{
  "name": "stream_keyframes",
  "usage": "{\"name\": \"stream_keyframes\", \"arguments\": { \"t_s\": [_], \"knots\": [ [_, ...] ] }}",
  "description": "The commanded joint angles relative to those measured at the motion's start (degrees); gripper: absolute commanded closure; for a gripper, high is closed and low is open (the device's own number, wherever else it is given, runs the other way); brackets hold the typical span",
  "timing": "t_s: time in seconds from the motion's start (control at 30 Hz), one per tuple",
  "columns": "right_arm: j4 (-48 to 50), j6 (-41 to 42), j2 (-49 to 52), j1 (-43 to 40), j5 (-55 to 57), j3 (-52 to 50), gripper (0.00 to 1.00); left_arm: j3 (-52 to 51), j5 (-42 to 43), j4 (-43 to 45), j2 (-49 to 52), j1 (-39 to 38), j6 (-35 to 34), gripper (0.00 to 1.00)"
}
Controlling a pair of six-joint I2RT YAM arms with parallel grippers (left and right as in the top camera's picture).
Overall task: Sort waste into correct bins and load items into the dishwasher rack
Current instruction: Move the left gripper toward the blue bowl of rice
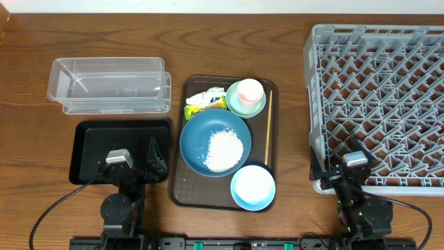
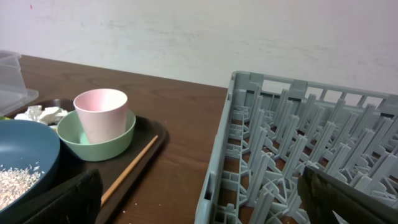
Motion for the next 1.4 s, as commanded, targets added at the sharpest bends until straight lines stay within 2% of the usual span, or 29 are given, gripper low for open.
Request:
{"name": "stream_keyframes", "arguments": {
  "t_s": [0.0, 0.6, 0.67, 0.77, 0.87, 0.97, 1.13, 1.2, 1.3, 1.37],
  "knots": [
    [-0.2, -0.3, -0.2, 0.4, 0.0, 0.0, 0.01, -1.1, -1.6, -2.1, -0.3, 0.0, 0.5, 0.02],
    [-0.2, -0.3, -0.2, 0.4, 0.0, 0.0, 0.01, -1.1, -1.2, -1.8, -0.3, 0.0, -0.3, 0.02],
    [-0.2, -0.3, -0.2, 0.4, 0.0, 0.0, 0.01, -1.1, 4.9, -0.7, -0.3, -0.1, -7.5, 0.02],
    [-0.2, -0.3, -0.2, 0.4, 0.0, 0.0, 0.01, -1.1, 22.7, -0.6, -0.3, -0.1, -25.2, 0.02],
    [-0.2, -0.3, -0.2, 0.4, 0.0, 0.0, 0.01, -1.1, 33.8, -0.3, -0.3, -0.1, -40.0, 0.02],
    [-0.2, -0.3, -0.2, 0.4, 0.0, 0.0, 0.01, -1.1, 37.5, 0.5, -0.3, -0.1, -45.6, 0.02],
    [-0.2, -0.3, -0.2, 0.4, 0.0, 0.0, 0.01, 0.5, 39.8, 4.9, -0.3, -0.1, -45.5, 0.02],
    [-0.2, -0.3, -0.2, 0.4, 0.0, 0.0, 0.01, 2.5, 39.9, 4.7, -0.2, -0.1, -41.7, 0.02],
    [-0.2, -0.3, -0.2, 0.4, 0.0, 0.0, 0.01, 8.6, 37.2, -2.0, 1.1, -0.1, -34.4, 0.02],
    [-0.2, -0.3, -0.2, 0.4, 0.0, 0.0, 0.01, 14.5, 33.2, -11.0, 3.9, -0.1, -30.3, 0.02]
  ]
}}
